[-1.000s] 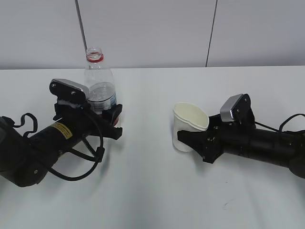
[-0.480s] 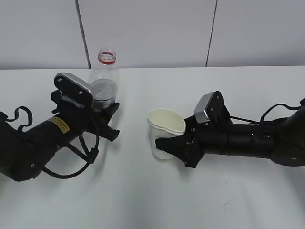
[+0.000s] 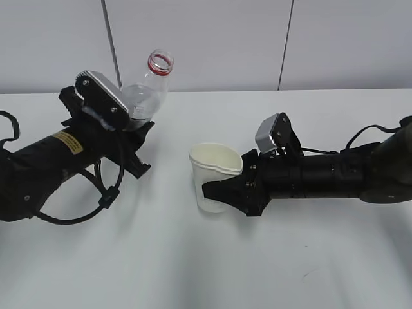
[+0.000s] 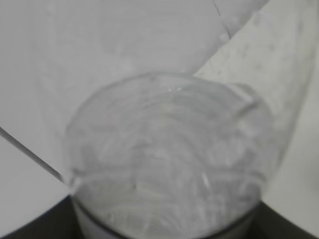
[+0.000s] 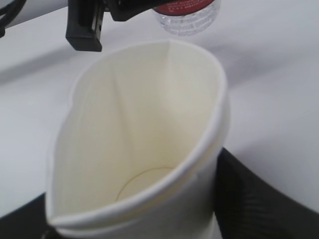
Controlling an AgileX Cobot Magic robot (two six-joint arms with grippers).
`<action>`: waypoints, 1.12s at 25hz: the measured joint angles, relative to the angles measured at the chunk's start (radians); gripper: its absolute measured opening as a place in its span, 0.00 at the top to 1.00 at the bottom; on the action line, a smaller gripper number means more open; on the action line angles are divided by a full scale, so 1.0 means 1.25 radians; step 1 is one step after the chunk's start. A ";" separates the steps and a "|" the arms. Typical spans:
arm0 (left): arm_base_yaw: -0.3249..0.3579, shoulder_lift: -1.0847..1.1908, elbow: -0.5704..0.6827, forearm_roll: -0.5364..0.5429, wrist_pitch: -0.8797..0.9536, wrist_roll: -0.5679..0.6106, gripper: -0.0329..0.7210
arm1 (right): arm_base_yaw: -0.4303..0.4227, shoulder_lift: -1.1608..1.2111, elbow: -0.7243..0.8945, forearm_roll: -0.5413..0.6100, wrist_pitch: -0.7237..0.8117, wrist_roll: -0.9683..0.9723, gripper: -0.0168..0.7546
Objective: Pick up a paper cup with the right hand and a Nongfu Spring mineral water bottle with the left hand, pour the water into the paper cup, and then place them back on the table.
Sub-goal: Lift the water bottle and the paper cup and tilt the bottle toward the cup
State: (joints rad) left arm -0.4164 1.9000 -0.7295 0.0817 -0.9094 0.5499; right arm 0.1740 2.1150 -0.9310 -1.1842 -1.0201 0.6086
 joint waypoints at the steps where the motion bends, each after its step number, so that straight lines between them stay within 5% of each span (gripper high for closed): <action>1: 0.000 -0.008 0.000 -0.002 0.011 0.019 0.46 | 0.000 0.000 -0.005 -0.010 0.000 0.011 0.37; 28: 0.000 -0.022 0.002 -0.084 0.045 0.469 0.46 | 0.002 0.000 -0.112 -0.149 0.017 0.153 0.37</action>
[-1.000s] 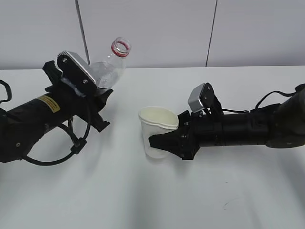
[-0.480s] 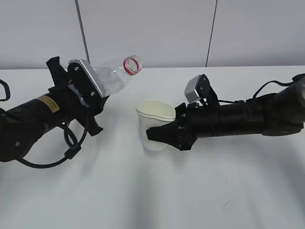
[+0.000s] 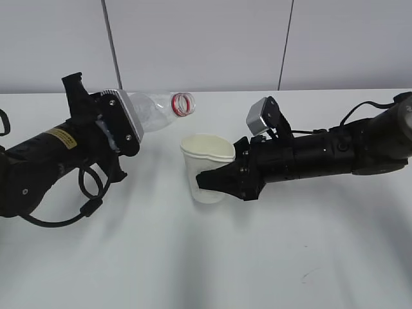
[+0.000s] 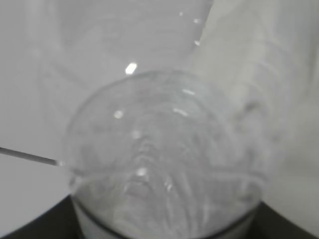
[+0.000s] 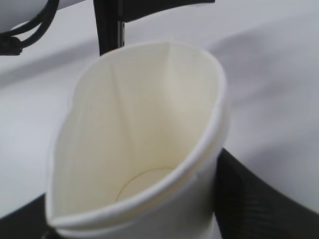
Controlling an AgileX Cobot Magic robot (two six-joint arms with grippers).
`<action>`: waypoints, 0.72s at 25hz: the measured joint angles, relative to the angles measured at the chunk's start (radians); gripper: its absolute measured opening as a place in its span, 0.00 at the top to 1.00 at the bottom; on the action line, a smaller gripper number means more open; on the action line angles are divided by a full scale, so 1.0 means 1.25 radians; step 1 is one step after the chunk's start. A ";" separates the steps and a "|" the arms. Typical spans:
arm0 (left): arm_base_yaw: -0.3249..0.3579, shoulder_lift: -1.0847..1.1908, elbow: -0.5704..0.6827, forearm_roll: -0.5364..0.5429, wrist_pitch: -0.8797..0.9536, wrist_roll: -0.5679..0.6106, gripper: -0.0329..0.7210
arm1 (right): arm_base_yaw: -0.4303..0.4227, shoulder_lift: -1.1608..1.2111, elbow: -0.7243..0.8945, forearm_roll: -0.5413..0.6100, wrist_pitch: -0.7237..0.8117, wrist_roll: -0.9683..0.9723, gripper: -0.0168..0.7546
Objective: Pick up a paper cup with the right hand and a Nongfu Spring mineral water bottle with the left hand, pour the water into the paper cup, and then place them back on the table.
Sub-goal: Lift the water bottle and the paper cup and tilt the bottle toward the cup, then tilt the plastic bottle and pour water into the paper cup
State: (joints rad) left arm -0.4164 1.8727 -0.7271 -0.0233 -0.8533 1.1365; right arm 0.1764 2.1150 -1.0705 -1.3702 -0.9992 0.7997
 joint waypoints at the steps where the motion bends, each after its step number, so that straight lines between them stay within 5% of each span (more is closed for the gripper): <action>1: 0.000 0.000 0.000 -0.001 0.000 0.011 0.46 | 0.000 0.000 0.000 -0.002 0.000 0.000 0.37; 18: 0.000 0.000 0.000 -0.035 -0.005 0.171 0.46 | 0.025 0.000 -0.001 -0.034 0.000 0.005 0.37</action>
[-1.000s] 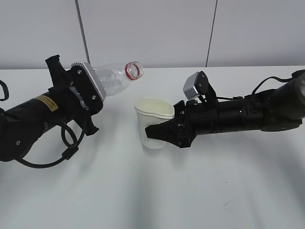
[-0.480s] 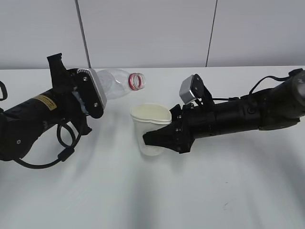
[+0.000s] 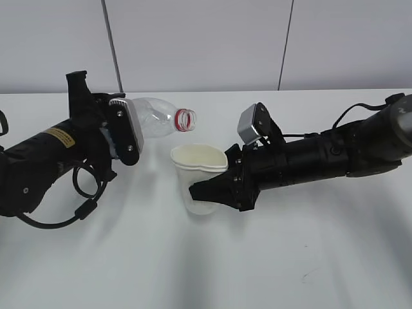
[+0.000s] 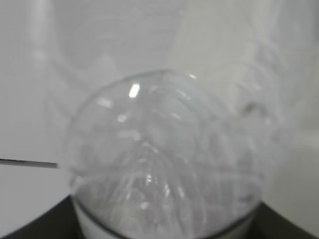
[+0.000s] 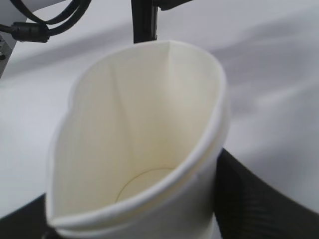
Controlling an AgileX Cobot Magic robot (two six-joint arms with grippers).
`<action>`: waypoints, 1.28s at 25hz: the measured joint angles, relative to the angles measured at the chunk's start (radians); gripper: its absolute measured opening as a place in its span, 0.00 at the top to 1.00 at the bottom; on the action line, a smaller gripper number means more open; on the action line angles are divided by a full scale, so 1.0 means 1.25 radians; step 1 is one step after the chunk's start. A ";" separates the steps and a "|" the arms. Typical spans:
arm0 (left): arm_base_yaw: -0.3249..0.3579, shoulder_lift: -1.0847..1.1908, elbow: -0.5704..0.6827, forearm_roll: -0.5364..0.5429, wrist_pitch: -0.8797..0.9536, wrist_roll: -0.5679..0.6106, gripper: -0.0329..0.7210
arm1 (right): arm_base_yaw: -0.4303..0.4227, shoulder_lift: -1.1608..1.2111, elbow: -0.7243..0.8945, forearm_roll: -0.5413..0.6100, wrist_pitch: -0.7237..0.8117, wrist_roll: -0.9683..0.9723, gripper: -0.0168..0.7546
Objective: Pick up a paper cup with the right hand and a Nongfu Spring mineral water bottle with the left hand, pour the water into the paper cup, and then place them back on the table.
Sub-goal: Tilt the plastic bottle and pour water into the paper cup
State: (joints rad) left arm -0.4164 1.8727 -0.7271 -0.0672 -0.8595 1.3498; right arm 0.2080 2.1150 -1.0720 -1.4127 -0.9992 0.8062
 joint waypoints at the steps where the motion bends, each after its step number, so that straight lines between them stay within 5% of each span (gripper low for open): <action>1: 0.000 0.000 0.000 0.000 -0.004 0.004 0.46 | 0.000 0.000 0.000 0.000 0.000 0.000 0.37; 32: 0.000 0.000 0.000 0.000 -0.102 0.107 0.47 | 0.000 0.000 0.000 0.035 0.014 0.000 0.38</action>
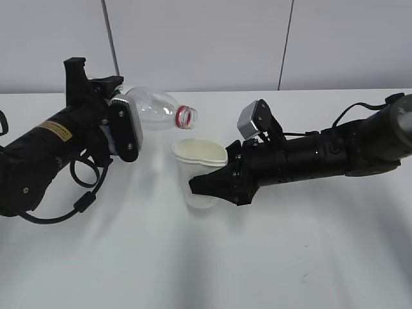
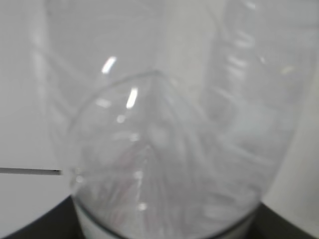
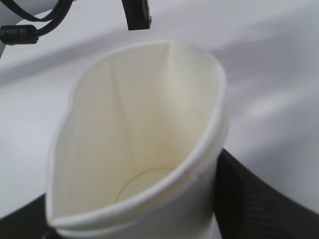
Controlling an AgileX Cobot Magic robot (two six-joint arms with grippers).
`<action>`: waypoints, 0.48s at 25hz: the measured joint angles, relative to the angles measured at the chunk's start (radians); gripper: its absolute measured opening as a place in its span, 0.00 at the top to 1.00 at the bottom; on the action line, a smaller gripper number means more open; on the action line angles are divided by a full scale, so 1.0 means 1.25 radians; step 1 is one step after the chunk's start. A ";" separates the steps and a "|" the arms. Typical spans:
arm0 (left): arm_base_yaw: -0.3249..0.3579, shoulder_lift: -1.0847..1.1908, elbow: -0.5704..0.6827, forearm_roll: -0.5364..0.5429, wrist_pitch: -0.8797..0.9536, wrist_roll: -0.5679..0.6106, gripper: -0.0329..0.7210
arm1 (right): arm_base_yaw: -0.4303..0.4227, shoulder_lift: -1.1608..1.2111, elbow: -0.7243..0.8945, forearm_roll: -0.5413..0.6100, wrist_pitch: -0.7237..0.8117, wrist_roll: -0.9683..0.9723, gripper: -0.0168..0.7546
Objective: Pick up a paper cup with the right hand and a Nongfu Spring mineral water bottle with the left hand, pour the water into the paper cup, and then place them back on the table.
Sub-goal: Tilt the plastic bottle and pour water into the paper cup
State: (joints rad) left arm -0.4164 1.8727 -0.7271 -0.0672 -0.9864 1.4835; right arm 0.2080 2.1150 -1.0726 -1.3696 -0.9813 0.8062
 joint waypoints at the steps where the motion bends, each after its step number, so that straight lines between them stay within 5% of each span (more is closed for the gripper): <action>1: 0.000 0.000 0.000 0.000 0.000 0.004 0.47 | 0.000 0.000 0.000 0.000 0.000 0.000 0.37; 12: 0.000 0.000 0.000 0.000 -0.001 0.055 0.47 | 0.000 0.000 0.000 0.001 0.000 0.000 0.38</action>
State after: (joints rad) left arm -0.4164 1.8727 -0.7271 -0.0672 -0.9875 1.5521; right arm 0.2080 2.1150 -1.0726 -1.3682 -0.9813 0.8062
